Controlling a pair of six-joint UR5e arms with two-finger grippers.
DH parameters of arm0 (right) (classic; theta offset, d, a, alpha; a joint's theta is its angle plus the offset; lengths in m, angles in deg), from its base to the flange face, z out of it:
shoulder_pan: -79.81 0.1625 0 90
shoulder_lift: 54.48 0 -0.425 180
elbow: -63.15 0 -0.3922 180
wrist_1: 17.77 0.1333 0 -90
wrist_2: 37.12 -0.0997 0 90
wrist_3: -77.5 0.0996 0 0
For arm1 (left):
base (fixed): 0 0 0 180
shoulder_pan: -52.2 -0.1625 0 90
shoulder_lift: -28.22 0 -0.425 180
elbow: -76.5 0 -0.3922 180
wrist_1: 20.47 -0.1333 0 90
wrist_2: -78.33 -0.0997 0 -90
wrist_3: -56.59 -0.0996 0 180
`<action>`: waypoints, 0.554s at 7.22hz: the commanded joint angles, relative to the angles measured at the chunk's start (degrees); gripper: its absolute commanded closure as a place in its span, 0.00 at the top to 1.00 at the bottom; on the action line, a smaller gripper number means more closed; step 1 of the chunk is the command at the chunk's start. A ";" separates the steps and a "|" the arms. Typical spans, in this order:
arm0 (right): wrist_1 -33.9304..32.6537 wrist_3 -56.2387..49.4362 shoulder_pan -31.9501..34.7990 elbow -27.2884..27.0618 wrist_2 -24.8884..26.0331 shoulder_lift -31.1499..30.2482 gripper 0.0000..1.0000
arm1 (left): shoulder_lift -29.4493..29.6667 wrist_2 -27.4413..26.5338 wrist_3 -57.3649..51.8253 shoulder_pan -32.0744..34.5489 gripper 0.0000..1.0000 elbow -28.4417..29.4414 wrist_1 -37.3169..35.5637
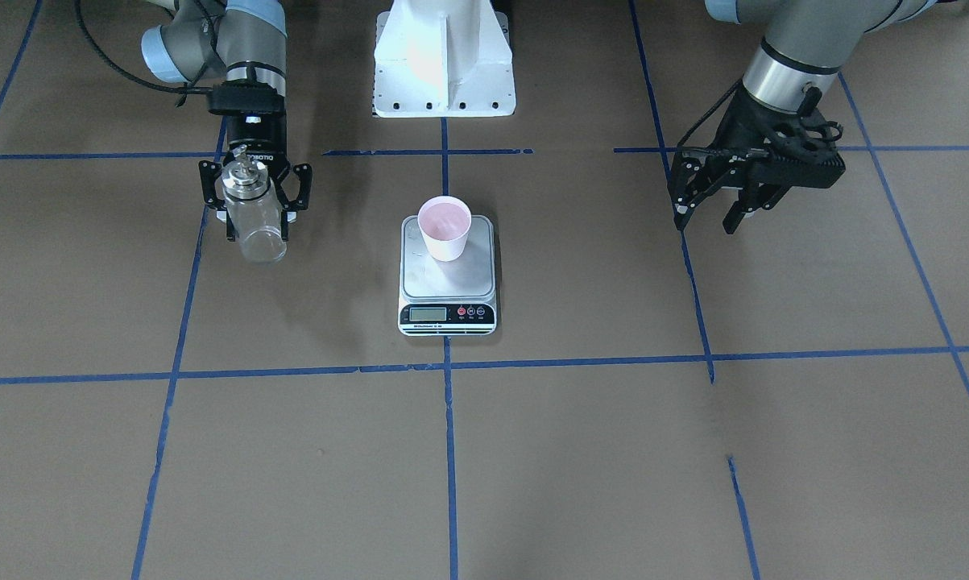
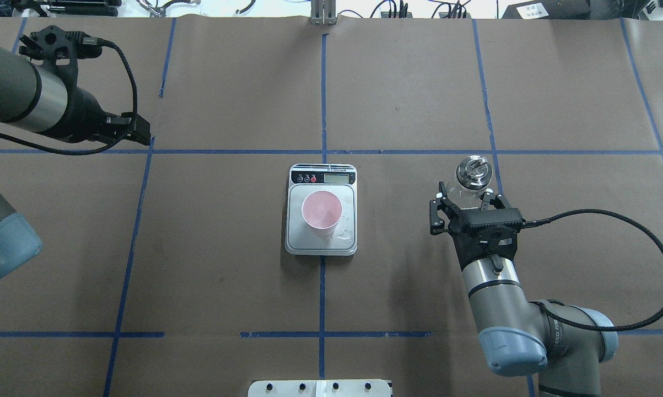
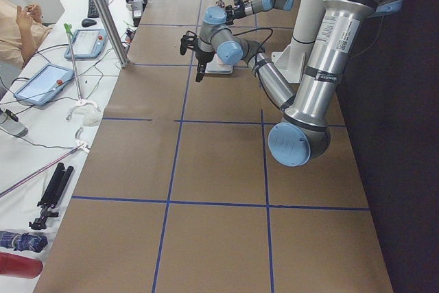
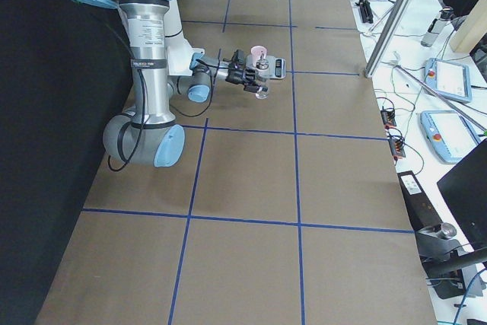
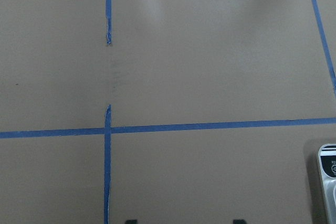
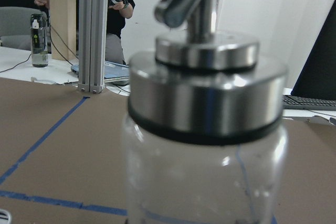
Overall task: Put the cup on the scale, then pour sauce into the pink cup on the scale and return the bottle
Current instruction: 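Turn the dispenser upright and carry it back with the right gripper, then lower the dispenser to the table with the right gripper and release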
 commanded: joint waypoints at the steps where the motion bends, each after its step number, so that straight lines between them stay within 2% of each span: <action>1: 0.34 14.99 0.91 0.89 -0.53 -3.03 0.00 | 0.04 -0.02 0.01 -0.01 0.72 -0.11 0.00; 4: 0.34 16.75 1.35 1.77 -1.15 -6.03 0.00 | 0.21 -0.11 -0.08 -0.09 0.72 -0.55 -0.26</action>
